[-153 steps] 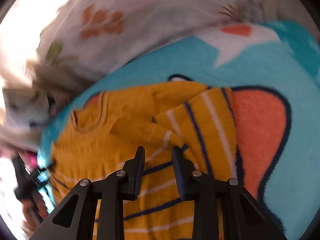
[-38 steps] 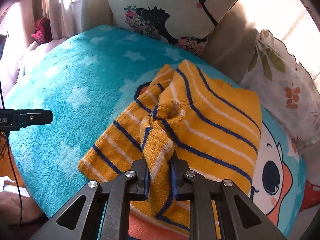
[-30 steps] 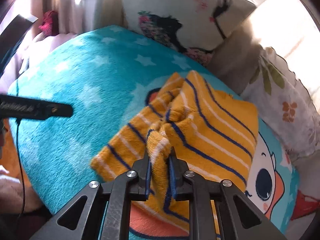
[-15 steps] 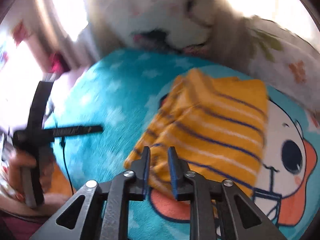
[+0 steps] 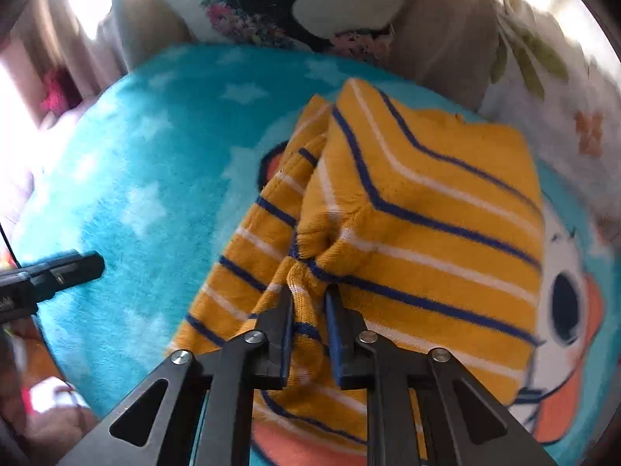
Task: Fold small clothes
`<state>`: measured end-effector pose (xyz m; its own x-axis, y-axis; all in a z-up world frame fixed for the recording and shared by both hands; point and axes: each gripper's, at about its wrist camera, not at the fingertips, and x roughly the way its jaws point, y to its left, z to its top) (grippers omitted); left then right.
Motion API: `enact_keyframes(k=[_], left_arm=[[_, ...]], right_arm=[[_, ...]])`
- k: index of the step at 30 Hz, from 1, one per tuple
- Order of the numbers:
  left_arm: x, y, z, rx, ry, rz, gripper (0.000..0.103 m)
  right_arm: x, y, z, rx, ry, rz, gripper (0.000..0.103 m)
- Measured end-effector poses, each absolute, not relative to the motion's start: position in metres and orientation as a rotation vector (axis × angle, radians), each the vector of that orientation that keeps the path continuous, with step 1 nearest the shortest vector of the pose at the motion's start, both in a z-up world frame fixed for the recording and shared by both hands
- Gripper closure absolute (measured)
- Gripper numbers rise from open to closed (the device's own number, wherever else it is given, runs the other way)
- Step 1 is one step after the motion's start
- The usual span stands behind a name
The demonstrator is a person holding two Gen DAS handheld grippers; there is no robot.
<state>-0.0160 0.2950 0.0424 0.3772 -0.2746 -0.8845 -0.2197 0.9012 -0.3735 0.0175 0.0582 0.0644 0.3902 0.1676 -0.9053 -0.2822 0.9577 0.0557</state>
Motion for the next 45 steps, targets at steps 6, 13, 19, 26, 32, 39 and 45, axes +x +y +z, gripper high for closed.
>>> enact_keyframes(k=[6,13,19,26,32,39,45], left_arm=[[-0.022,0.311,0.04,-0.505,1.196,-0.002,0.034],[-0.018,0.299,0.042,-0.488,1.203,-0.039,0.034],[-0.014,0.296,0.041,-0.497,1.21,-0.042,0.034],[-0.015,0.296,0.045,-0.494,1.194,-0.048,0.034],[-0.02,0.293,0.045,-0.488,1.194,-0.053,0.034],[-0.028,0.293,0.047,-0.471,1.195,-0.048,0.034],[-0.029,0.294,0.054,-0.466,1.175,-0.059,0.034]], right_arm=[[-0.004,0.057,0.112,0.001,1.073,0.378,0.096],[0.01,0.057,0.047,0.148,1.227,0.401,0.096],[0.005,0.05,0.042,0.138,1.284,0.464,0.093],[0.011,0.043,0.107,0.092,1.153,0.495,0.091],[0.053,0.063,0.101,-0.026,1.142,0.361,0.094],[0.101,0.08,0.046,-0.009,1.253,0.343,0.094],[0.107,0.065,0.046,0.087,1.268,0.405,0.095]])
